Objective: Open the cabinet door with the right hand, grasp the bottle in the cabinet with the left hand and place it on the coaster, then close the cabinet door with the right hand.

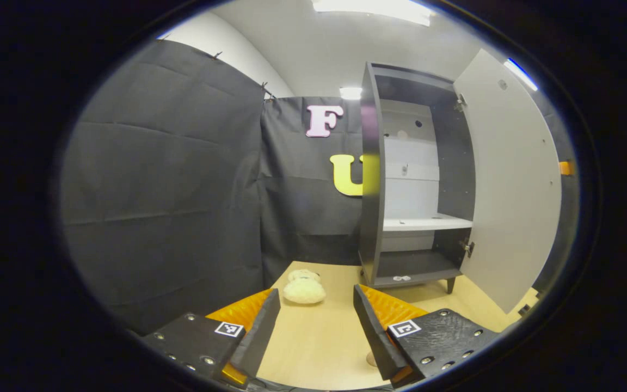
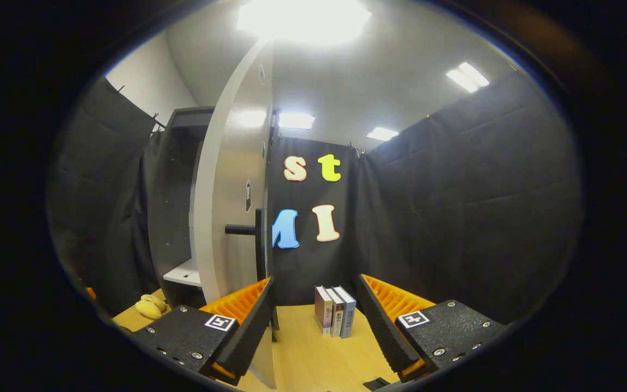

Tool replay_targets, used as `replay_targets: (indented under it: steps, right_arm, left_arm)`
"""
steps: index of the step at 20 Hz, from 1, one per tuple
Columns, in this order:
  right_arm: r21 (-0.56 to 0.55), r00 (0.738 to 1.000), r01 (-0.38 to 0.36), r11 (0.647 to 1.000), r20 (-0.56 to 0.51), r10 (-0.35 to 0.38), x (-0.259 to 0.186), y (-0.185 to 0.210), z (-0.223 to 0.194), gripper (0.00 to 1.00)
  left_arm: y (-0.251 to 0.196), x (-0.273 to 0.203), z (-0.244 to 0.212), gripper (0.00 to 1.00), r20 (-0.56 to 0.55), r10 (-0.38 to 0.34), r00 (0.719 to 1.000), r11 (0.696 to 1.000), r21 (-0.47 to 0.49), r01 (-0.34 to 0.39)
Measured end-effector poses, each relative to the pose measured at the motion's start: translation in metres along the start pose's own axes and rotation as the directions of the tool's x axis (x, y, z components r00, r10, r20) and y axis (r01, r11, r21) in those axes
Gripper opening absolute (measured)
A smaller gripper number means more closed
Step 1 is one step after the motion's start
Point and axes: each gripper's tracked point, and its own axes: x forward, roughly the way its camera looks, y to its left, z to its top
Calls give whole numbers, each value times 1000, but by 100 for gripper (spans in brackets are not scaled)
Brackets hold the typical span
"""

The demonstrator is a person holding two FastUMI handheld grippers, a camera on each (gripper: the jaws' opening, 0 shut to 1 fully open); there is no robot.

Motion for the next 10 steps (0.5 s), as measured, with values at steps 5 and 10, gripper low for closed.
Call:
replay_targets:
  steps: [5,10]
  right_arm:
    - [3,1000,-19,1000,2,19,-6,25,0,93]
    - [0,999,-36,999,9,36,-8,48,2,93]
  left_arm:
    - [14,4,-2,81,5,-8,1000,1000,-3,8]
    - [29,5,-1,84,14,-16,1000,1000,-5,16]
